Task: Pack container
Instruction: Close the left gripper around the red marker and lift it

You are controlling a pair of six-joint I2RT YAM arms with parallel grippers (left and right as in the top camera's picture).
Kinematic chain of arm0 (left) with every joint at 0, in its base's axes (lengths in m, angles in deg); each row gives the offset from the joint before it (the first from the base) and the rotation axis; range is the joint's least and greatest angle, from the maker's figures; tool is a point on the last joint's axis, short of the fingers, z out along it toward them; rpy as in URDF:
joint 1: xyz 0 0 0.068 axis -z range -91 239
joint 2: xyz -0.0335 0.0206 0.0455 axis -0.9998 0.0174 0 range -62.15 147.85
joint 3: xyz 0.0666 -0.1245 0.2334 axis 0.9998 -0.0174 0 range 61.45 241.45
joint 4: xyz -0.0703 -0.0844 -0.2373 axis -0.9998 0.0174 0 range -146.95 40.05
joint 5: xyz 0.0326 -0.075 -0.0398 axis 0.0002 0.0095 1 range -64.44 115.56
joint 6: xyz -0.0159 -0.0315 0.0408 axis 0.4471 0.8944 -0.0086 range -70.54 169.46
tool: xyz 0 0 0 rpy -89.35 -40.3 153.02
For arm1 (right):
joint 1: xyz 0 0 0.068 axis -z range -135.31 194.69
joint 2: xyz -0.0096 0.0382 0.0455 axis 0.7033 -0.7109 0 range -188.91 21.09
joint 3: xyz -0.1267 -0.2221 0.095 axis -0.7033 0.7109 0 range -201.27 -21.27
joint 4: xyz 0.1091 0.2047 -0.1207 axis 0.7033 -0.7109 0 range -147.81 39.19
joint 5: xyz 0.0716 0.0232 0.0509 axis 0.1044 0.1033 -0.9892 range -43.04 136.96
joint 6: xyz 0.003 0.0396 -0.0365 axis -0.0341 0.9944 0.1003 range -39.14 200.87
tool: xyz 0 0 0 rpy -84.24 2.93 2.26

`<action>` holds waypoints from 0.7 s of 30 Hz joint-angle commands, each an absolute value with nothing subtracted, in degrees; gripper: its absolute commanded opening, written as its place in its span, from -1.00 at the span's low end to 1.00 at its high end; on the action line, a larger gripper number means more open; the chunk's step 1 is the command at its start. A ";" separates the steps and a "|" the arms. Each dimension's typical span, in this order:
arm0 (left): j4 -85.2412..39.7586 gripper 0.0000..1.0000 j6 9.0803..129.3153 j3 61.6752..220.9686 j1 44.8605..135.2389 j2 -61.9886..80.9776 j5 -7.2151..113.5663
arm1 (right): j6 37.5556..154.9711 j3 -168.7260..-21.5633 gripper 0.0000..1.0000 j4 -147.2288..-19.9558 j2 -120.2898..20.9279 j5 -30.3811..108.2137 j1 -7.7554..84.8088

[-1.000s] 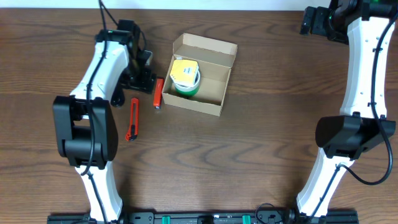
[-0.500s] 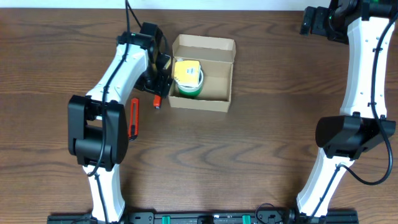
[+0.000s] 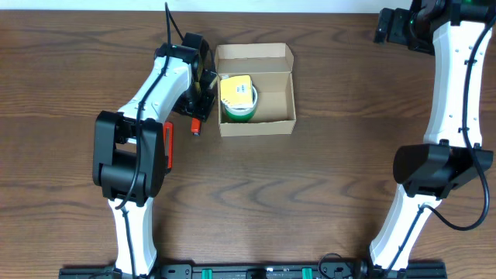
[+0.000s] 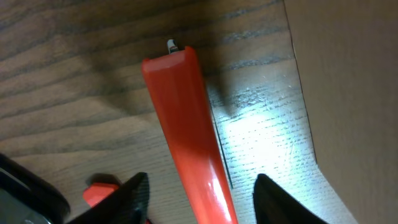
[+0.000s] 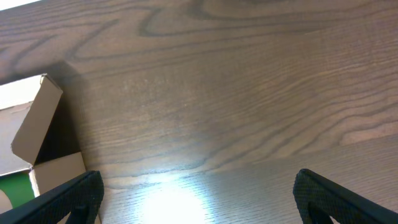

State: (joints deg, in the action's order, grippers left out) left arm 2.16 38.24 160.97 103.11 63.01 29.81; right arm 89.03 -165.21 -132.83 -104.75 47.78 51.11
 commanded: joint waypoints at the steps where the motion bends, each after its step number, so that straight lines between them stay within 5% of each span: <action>1: 2.14 0.00 39.44 162.04 103.17 64.17 29.61 | 89.84 -165.80 0.99 -132.91 -104.07 47.56 51.04; 5: 2.16 0.25 40.18 162.04 103.17 65.13 29.59 | 89.84 -165.80 0.98 -132.91 -104.07 47.56 51.04; 11: 2.12 0.19 41.43 162.04 103.17 66.92 29.59 | 89.84 -165.80 0.99 -132.91 -104.07 47.56 51.04; 17: 1.77 -0.52 41.87 162.06 103.17 67.21 29.53 | 89.84 -165.80 0.99 -132.91 -104.07 47.56 51.04; 21: 1.66 -0.67 43.35 162.15 103.17 67.21 29.42 | 89.84 -165.80 0.98 -132.91 -104.07 47.56 51.04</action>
State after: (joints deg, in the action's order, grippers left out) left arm 1.53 42.26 161.01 103.11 66.49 29.81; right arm 89.03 -165.21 -132.83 -104.75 47.78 51.11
